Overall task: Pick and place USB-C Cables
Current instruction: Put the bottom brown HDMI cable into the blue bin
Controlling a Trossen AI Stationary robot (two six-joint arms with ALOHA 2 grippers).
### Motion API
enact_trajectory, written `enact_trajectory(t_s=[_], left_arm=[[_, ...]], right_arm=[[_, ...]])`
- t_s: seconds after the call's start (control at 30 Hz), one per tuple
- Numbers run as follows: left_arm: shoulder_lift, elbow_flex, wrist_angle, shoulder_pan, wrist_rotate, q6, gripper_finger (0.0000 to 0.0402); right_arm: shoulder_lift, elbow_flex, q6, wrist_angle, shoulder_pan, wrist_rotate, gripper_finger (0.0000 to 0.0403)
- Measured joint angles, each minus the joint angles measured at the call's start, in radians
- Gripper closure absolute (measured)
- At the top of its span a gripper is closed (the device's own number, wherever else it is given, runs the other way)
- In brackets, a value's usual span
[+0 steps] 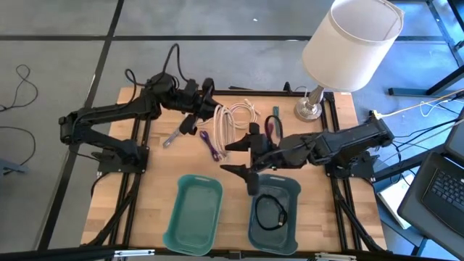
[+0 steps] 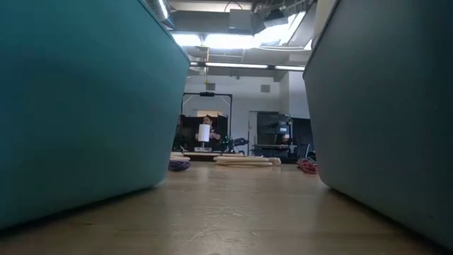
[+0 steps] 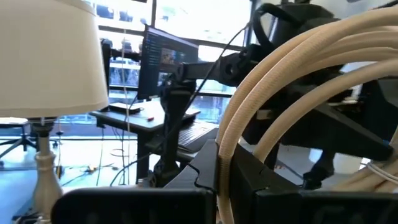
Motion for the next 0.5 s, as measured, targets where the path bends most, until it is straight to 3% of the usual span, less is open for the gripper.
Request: enact_trajectory(t_s=[0.27, 0.37, 0.5], left_arm=[[0.000, 0.000, 0.000, 0.005, -0.001, 0.006, 0.0394], [0.000, 0.000, 0.000, 0.005, -0.003, 0.006, 0.0393], [0.001, 0.000, -0.009, 0.005, 0.000, 0.002, 0.0379]], right_arm=[[0.031, 0.000, 0.020, 0.034, -0.046, -0.041, 0.0165], [0.031, 0.000, 0.019, 0.037, -0.053, -0.040, 0.0216], [0.025, 0.001, -0.025, 0.041, -0.054, -0.037, 0.0326]])
